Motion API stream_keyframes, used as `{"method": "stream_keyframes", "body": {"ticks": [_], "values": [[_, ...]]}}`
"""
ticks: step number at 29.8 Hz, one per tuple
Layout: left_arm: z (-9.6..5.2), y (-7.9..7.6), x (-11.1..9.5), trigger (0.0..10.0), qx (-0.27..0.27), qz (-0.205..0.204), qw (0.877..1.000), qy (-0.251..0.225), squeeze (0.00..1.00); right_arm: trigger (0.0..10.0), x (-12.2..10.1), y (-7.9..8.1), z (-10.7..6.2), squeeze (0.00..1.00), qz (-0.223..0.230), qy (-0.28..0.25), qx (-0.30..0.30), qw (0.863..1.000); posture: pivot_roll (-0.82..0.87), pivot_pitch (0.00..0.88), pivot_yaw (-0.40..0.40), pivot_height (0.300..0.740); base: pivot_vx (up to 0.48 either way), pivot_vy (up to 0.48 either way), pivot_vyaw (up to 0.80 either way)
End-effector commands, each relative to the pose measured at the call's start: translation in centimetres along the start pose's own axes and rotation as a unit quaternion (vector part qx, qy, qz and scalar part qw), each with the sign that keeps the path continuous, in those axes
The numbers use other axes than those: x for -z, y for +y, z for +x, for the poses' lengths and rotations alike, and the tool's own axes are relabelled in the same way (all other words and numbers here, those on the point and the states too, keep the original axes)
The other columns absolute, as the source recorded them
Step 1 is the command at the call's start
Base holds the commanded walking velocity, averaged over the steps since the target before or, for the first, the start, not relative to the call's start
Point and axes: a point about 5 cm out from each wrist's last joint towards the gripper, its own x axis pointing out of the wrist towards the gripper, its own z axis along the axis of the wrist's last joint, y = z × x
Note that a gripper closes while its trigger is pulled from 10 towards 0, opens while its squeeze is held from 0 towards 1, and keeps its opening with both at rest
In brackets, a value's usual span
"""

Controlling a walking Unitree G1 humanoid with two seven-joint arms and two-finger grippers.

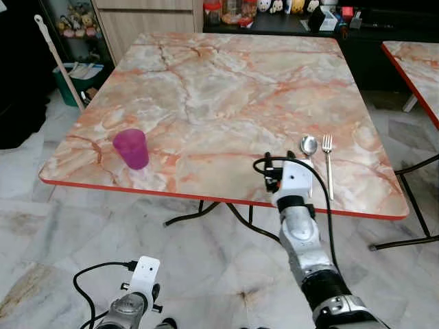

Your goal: Setting the table

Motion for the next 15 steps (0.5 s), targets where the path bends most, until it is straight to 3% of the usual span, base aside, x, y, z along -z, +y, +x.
{"method": "stream_keyframes", "body": {"ticks": [1,7,10,15], "values": [[-0.1,0.1,0.5,10.0,-0.004,-0.008,1.000,0.005,0.00,10.0,-0.3,0.2,0.2,0.00,0.002,-0.006,-0.004,1.000,0.00,0.143,-0.022,0.740,0.352,0.000,0.00],[-0.1,0.1,0.4,10.0,-0.005,-0.009,1.000,0.003,0.00,10.0,-1.1,0.4,0.6,0.00,0.006,-0.022,-0.008,1.000,0.00,0.144,-0.024,0.740,0.358,0.000,0.00],[-0.1,0.1,0.4,10.0,-0.006,-0.010,1.000,0.003,0.00,10.0,-1.5,0.6,0.6,0.00,0.005,-0.034,-0.019,0.999,0.00,0.145,-0.025,0.740,0.358,0.000,-0.80],[-0.1,0.1,0.4,10.0,-0.006,-0.011,1.000,0.004,0.00,10.0,-1.6,0.8,0.5,0.00,0.009,-0.042,-0.021,0.999,0.00,0.145,-0.025,0.740,0.351,0.000,0.00]]}}
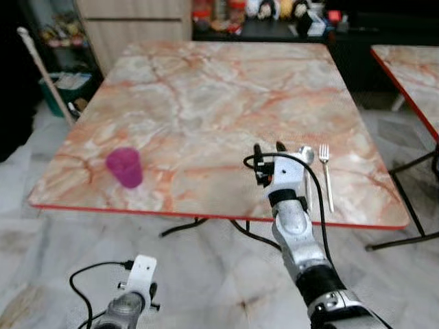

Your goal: Setting the table

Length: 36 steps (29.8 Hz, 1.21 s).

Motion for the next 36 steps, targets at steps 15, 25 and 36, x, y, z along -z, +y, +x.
{"method": "stream_keyframes", "body": {"ticks": [15,25,36], "values": [[-0.3,0.7,1.2,10.0,-0.010,-0.010,1.000,0.016,0.00,10.0,-0.2,1.5,-0.6,0.00,0.011,-0.009,-0.016,1.000,0.00,0.151,-0.026,0.740,0.213,0.000,0.00],[-0.4,0.6,1.7,10.0,-0.007,-0.006,1.000,0.024,0.00,10.0,0.6,-0.8,-3.0,1.00,0.011,0.022,0.026,0.999,-0.01,0.162,-0.030,0.740,0.000,0.000,0.00],[-0.5,0.5,2.0,10.0,-0.001,0.000,1.000,0.031,0.00,10.0,1.7,-5.1,-3.7,0.00,-0.054,0.124,0.063,0.989,-0.03,0.167,-0.026,0.740,0.000,0.000,0.00]]}}
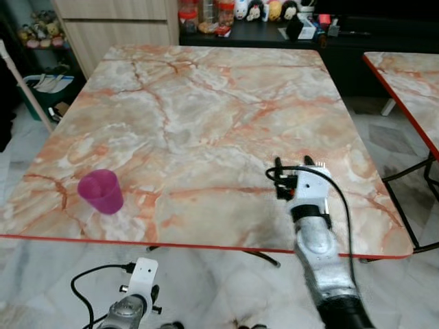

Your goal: Setting the table

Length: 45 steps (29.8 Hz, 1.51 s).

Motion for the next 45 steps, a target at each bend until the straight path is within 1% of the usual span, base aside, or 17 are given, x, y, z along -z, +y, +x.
{"method": "stream_keyframes", "body": {"ticks": [1,4,6,9,10,12,15,20,28,30,31,34,35,37,41,45], "values": [[0.0,-0.2,0.4,10.0,0.008,0.005,1.000,0.011,0.00,10.0,0.8,-0.5,0.0,0.00,0.010,0.050,0.008,0.999,-0.03,0.166,-0.025,0.740,0.000,0.000,0.00],[0.0,-0.3,0.4,10.0,0.009,0.007,1.000,0.012,0.00,10.0,1.1,-0.7,0.1,0.00,0.029,0.074,0.012,0.997,-0.03,0.166,-0.022,0.740,0.000,0.000,0.00],[0.0,-0.3,0.3,10.0,0.010,0.008,1.000,0.012,0.00,10.0,0.9,-0.7,0.2,0.00,0.026,0.075,0.009,0.997,-0.03,0.166,-0.022,0.740,0.000,0.000,0.00],[0.0,-0.2,0.3,10.0,0.010,0.009,1.000,0.011,0.00,10.0,0.6,-0.5,0.1,0.00,0.039,0.076,0.004,0.996,-0.02,0.167,-0.022,0.740,0.000,0.000,0.00],[0.0,-0.2,0.3,10.0,0.009,0.008,1.000,0.011,0.00,10.0,0.4,-0.3,0.1,0.00,0.055,0.079,-0.001,0.995,-0.02,0.169,-0.021,0.740,0.000,0.000,0.00],[0.0,-0.2,0.3,10.0,0.008,0.009,1.000,0.011,0.00,10.0,0.1,0.0,0.0,0.00,0.069,0.081,-0.006,0.994,-0.02,0.169,-0.020,0.740,0.000,0.000,0.00],[0.0,-0.1,0.4,10.0,0.007,0.008,1.000,0.011,0.00,10.0,-0.3,0.3,-0.2,0.00,0.063,0.083,-0.016,0.994,-0.02,0.169,-0.018,0.740,0.000,0.000,0.00],[-0.1,0.0,0.4,10.0,0.007,0.007,1.000,0.011,0.00,10.0,-0.1,0.5,-0.7,0.00,0.077,0.103,-0.006,0.992,-0.02,0.166,-0.021,0.740,0.000,0.000,0.00],[0.0,0.1,0.3,10.0,0.006,0.008,1.000,0.010,0.00,10.0,-0.9,0.6,-1.0,0.00,0.089,0.101,-0.003,0.991,-0.02,0.166,-0.020,0.740,0.000,0.000,0.00],[0.0,0.1,0.3,10.0,0.006,0.007,1.000,0.010,0.00,10.0,-0.7,0.5,-1.1,0.00,0.086,0.108,-0.002,0.990,-0.02,0.167,-0.021,0.740,0.000,0.000,0.00],[0.0,0.1,0.3,10.0,0.006,0.008,1.000,0.010,0.00,10.0,-0.2,0.4,-1.2,0.00,0.085,0.118,-0.001,0.989,-0.02,0.167,-0.021,0.740,0.000,0.000,0.00],[0.0,0.0,0.3,10.0,0.007,0.008,1.000,0.010,0.00,10.0,0.4,0.4,-1.3,0.00,0.090,0.132,-0.001,0.987,-0.02,0.169,-0.022,0.740,0.000,0.000,0.00],[0.0,0.0,0.3,10.0,0.007,0.008,1.000,0.010,0.00,10.0,0.8,0.4,-1.4,0.00,0.118,0.144,0.002,0.983,-0.02,0.168,-0.023,0.740,0.000,0.000,0.00],[0.0,0.0,0.3,10.0,0.007,0.008,1.000,0.010,0.00,10.0,1.1,0.4,-1.5,0.00,0.147,0.154,0.009,0.977,-0.02,0.168,-0.023,0.740,0.000,0.000,0.00],[0.0,0.0,0.4,10.0,0.007,0.008,1.000,0.011,0.00,10.0,1.2,0.2,-1.5,0.00,0.138,0.159,0.012,0.978,-0.02,0.169,-0.022,0.740,0.000,0.000,0.00],[-0.1,0.0,0.4,10.0,0.008,0.010,1.000,0.012,0.00,10.0,1.7,0.5,-1.6,0.00,0.138,0.166,0.006,0.976,-0.02,0.170,-0.020,0.740,0.000,0.000,0.00]]}}
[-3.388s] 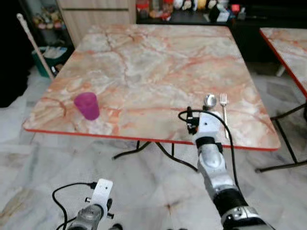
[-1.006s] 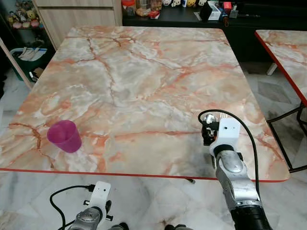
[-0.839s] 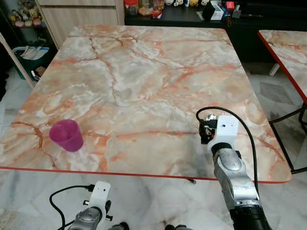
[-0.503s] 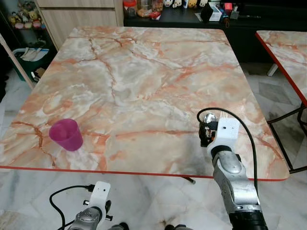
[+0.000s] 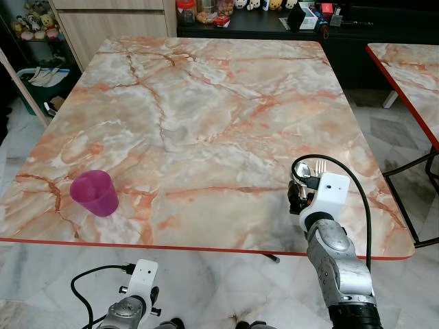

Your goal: Setting the table

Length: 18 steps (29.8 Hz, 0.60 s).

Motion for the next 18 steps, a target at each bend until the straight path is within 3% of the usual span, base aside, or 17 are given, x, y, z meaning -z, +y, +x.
{"method": "stream_keyframes", "body": {"ticks": [1,18], "values": [[-0.1,0.0,0.9,10.0,0.002,0.004,1.000,0.017,0.00,10.0,1.0,-0.2,-0.1,0.00,0.002,0.019,0.003,1.000,-0.02,0.172,-0.020,0.740,0.000,0.000,0.00],[-0.1,-0.1,0.9,10.0,0.007,0.010,1.000,0.021,0.00,10.0,2.5,0.2,0.2,0.00,-0.006,0.056,0.002,0.998,-0.02,0.168,-0.017,0.740,0.000,0.000,0.00]]}}
